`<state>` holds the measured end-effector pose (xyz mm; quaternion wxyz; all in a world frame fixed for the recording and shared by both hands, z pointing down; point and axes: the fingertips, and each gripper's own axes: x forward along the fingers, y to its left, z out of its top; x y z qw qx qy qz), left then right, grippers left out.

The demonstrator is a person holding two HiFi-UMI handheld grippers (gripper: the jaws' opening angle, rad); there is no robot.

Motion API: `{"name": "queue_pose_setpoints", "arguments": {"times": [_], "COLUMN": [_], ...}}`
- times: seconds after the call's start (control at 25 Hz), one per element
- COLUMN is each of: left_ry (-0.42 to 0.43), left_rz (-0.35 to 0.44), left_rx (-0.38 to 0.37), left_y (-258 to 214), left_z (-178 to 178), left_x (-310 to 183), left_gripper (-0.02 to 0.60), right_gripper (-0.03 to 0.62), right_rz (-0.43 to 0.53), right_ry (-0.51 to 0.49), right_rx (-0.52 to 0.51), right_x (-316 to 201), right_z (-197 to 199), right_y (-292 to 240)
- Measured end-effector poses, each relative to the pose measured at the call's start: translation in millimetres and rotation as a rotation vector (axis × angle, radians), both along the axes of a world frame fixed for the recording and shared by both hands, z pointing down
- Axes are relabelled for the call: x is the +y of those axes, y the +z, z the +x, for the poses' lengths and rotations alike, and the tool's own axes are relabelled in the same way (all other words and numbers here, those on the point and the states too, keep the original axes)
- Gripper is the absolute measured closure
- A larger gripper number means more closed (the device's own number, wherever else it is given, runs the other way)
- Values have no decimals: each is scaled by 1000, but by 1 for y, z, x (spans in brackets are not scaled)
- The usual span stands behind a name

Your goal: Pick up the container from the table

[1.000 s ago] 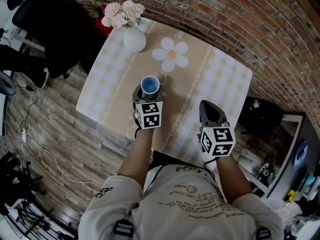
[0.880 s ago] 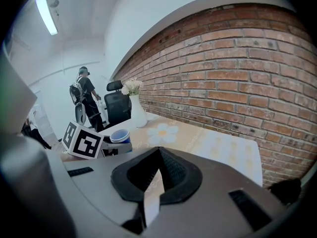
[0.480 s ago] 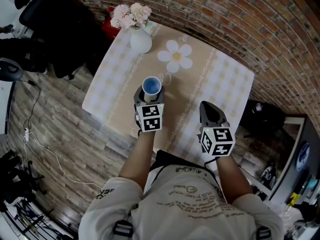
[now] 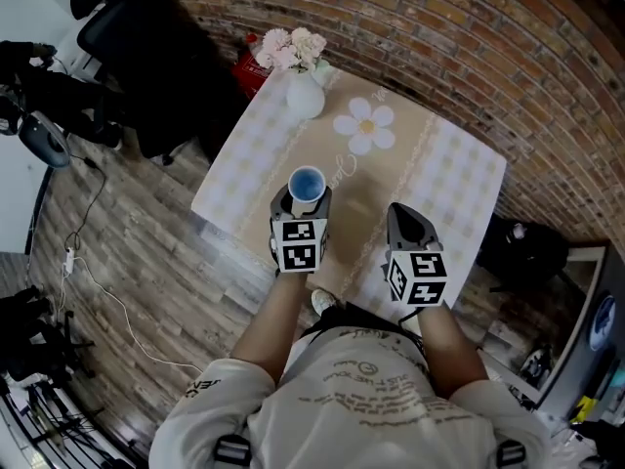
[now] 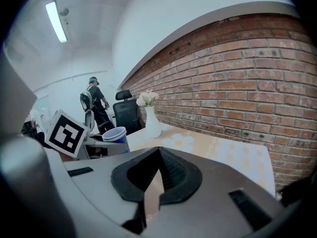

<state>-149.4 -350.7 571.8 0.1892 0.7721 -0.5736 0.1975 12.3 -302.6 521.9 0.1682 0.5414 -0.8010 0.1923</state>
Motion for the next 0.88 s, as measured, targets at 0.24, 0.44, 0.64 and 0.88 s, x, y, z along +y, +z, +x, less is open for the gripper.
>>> {"name": "queue_pose_setpoints", "arguments": {"times": [0.24,0.44,0.64,0.88], "left_ry": [33,15,12,11], "left_rz": [10,36,37,85], "left_rx": [-17,-26,4,36], "left_y": [-46,-77,-99,-138], "left_z": [-9,-22,-28,-37], "left_x": [38,67,95,111], "left_gripper": [285,285,285,285], "right_gripper": [594,594,594,594], "right_rz": [42,96,131,185], "right_ry": [-16,-66,-113,-162], "right_rx": [-26,-69,-92,-83], "right_x": [6,11,24,32], "right_z": [-27,-57,-80,-106], "right_y": [-20,-43,-60,-99]}}
